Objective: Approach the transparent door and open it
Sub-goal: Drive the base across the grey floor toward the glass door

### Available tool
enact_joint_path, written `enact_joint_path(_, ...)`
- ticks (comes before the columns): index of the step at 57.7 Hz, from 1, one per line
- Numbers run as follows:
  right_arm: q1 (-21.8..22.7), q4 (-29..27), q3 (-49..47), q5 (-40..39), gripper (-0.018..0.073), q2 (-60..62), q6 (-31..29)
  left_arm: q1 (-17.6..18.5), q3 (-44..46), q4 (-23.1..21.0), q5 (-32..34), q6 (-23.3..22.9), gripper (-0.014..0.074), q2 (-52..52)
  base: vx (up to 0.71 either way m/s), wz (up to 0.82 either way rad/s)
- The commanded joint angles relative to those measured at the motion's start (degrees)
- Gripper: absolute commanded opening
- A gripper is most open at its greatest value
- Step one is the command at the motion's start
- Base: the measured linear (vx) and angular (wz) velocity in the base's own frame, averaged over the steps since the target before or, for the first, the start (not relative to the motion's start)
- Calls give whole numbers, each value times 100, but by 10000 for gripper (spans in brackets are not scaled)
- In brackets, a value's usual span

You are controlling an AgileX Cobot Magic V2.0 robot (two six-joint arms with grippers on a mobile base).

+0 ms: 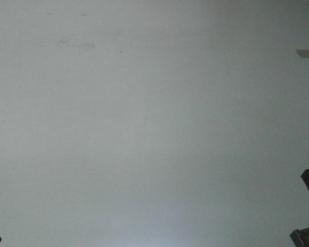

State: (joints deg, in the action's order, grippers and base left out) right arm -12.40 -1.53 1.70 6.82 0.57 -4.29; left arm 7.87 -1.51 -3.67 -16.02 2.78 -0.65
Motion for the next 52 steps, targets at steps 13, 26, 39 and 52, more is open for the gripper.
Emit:
enact_joint_path(13, 36, 5, 80, -483, 0, 81, -21, 24, -153, -37, 466, -30, -3, -74, 0, 0)
enact_joint_path(26, 36, 5, 80, -483, 0, 81, -21, 24, -153, -37, 466, -30, -3, -74, 0, 0)
enact_joint_path(39, 36, 5, 80, -474, 0, 81, -21, 24, -153, -37, 466, -30, -3, -74, 0, 0)
enact_joint_path(52, 36, 5, 80, -474, 0, 81, -21, 24, -153, -37, 466, -30, -3, -74, 3, 1)
